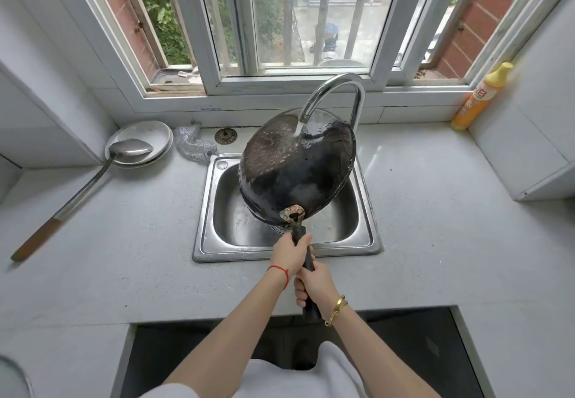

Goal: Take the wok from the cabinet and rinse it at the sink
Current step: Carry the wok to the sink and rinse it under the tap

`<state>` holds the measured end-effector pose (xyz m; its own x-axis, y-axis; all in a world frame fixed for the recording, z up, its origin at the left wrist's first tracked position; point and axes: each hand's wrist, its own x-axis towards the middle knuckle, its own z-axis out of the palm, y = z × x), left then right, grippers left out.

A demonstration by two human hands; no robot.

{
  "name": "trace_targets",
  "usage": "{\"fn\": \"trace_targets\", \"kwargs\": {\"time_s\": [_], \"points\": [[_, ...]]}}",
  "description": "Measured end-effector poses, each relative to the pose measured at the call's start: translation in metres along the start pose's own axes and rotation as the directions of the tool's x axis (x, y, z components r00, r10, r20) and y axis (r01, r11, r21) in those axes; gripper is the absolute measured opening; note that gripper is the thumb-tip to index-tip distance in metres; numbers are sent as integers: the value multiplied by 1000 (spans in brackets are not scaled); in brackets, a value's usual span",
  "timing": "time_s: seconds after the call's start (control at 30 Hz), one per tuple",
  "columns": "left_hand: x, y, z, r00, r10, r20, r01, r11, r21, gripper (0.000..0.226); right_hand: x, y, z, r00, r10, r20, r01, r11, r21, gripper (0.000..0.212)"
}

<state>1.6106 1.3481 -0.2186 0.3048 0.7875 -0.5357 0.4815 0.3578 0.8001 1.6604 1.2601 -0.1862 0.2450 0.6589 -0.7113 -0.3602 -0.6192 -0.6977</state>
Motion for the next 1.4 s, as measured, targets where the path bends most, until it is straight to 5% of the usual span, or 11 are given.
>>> {"fn": "trace_targets", "kwargs": {"time_s": [0.47, 1.03, 1.4], "points": [[-16, -7, -5, 1000, -21, -14, 21, 1000, -1, 28, -4, 9, 2, 999, 14, 52, -11, 998, -54, 21], [-9, -10, 12, 999, 19, 26, -20, 1000, 24, 57, -16, 9, -8, 1000, 6, -13, -6, 1000, -3, 26], [-7, -6, -4, 1000, -4, -2, 4, 1000, -30, 36, -10, 2, 4, 1000, -7, 30, 8, 999, -36, 28]]}}
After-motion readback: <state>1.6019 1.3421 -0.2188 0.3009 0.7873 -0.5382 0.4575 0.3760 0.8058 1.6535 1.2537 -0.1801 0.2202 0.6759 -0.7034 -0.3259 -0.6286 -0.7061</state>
